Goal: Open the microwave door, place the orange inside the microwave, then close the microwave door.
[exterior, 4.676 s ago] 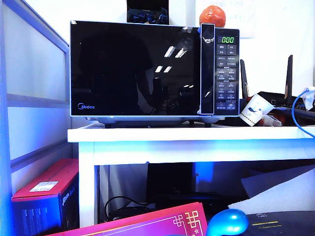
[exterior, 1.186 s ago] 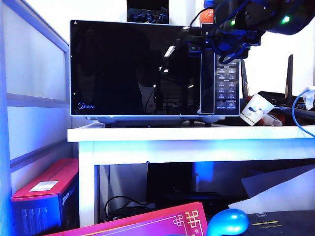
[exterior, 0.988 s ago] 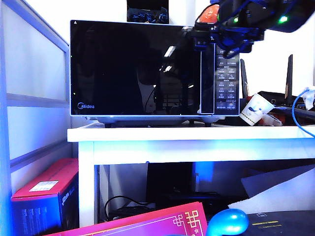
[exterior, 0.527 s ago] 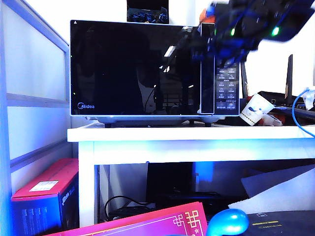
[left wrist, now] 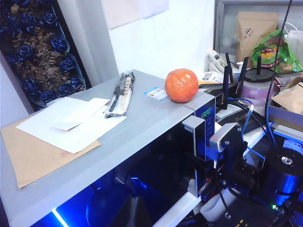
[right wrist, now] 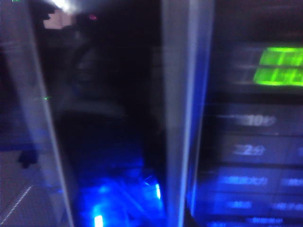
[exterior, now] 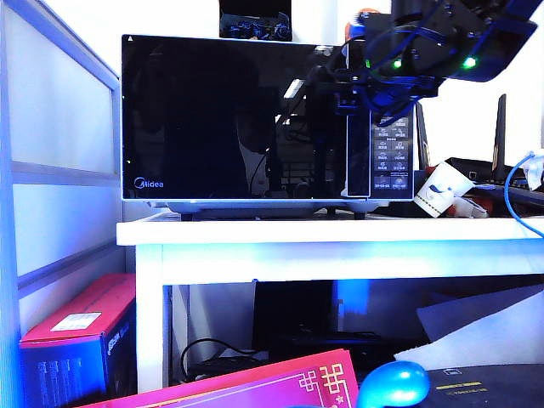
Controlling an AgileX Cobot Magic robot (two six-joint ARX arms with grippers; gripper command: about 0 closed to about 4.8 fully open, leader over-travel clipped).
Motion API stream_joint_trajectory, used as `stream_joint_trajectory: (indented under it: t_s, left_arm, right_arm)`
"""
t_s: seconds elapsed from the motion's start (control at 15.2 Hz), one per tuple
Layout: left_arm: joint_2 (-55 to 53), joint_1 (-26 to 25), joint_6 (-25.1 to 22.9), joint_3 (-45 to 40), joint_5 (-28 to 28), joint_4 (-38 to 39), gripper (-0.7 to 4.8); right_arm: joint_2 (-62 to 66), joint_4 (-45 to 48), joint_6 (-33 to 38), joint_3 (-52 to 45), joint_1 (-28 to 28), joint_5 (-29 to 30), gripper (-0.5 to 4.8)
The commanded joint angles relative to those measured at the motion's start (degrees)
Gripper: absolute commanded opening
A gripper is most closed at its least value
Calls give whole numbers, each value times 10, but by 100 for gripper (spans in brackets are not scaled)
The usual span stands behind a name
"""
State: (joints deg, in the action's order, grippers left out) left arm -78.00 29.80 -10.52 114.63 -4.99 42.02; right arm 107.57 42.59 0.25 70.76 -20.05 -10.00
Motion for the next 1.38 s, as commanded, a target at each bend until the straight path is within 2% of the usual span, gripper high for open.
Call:
stream_joint_trajectory:
  t_s: [0.07,0.59,0.72,1.38]
  left_arm:
    - [2,0,0,3,-2,-3,-5]
    - [2,0,0,3,-2,0,-5]
    - [2,0,0,3,-2,0,-5]
    - [2,0,0,3,-2,6,-5]
  right_arm:
    - [-2,9,1,3,1,16,136]
    - [-2,5,1,3,-3,3,134]
    - [-6,-3,-2,3,-9,-32,135]
    - [-36,-62,-7,-1,-22,-41,134]
